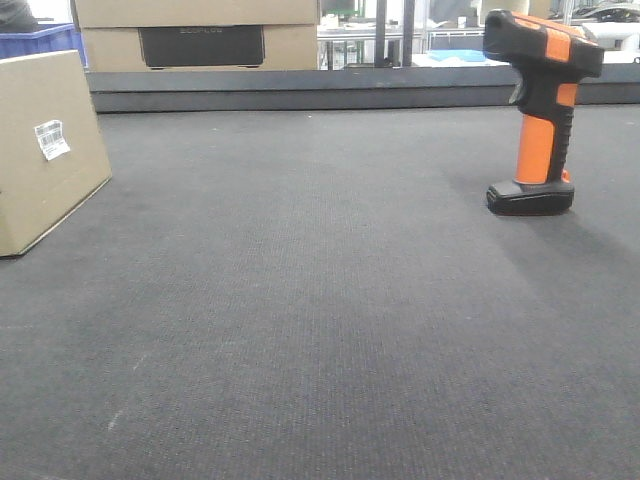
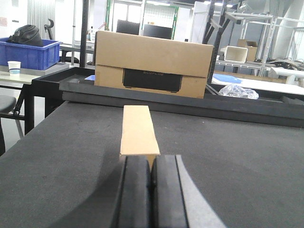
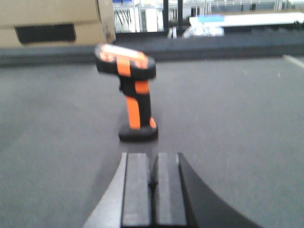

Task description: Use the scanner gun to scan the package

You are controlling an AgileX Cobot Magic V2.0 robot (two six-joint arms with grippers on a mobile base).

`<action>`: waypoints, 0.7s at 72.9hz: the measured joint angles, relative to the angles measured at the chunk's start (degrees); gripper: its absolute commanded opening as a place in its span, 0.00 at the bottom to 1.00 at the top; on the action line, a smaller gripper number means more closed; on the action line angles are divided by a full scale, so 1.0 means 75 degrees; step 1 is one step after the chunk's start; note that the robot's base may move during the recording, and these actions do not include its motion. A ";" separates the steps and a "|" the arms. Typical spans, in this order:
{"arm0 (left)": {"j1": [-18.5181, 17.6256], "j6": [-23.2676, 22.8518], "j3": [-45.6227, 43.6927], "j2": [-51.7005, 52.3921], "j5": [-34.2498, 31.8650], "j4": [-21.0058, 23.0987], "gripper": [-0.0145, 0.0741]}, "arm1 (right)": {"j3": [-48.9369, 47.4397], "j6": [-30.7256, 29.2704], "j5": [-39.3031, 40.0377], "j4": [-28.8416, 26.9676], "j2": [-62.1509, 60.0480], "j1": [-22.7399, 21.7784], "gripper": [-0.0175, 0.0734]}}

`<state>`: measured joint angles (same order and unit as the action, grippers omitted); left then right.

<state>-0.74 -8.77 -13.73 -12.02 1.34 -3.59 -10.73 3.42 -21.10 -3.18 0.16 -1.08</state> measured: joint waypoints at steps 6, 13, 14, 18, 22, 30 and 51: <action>0.0000 0.0000 0.0000 0.0000 0.0000 0.0000 0.04 | 0.0117 -0.0031 -0.0015 -0.0032 0.0000 0.0000 0.01; 0.0000 0.0000 0.0000 0.0000 0.0000 0.0000 0.04 | 0.0135 -0.0043 0.0084 -0.0044 0.0000 0.0000 0.01; 0.0000 0.0000 0.0000 0.0000 0.0000 0.0000 0.04 | 0.0135 -0.0043 0.0086 -0.0044 0.0000 0.0000 0.01; 0.0000 0.0000 0.0000 0.0000 0.0000 0.0000 0.04 | 0.0135 -0.0048 0.0116 -0.0044 0.0000 0.0000 0.01; 0.0000 0.0000 0.0000 0.0000 0.0000 0.0000 0.04 | 0.0135 -0.0048 0.0129 -0.0046 0.0000 0.0000 0.01; 0.0000 0.0000 0.0000 0.0000 0.0000 0.0000 0.04 | 0.0169 -0.0048 0.0129 -0.0046 0.0000 0.0000 0.01; 0.0000 0.0000 0.0000 0.0000 0.0000 0.0000 0.04 | 0.1317 -0.0324 0.2386 0.0355 0.0000 0.0000 0.01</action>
<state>-0.74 -8.77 -13.73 -12.02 1.34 -3.59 -0.85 0.99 -3.21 -0.51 0.16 -1.08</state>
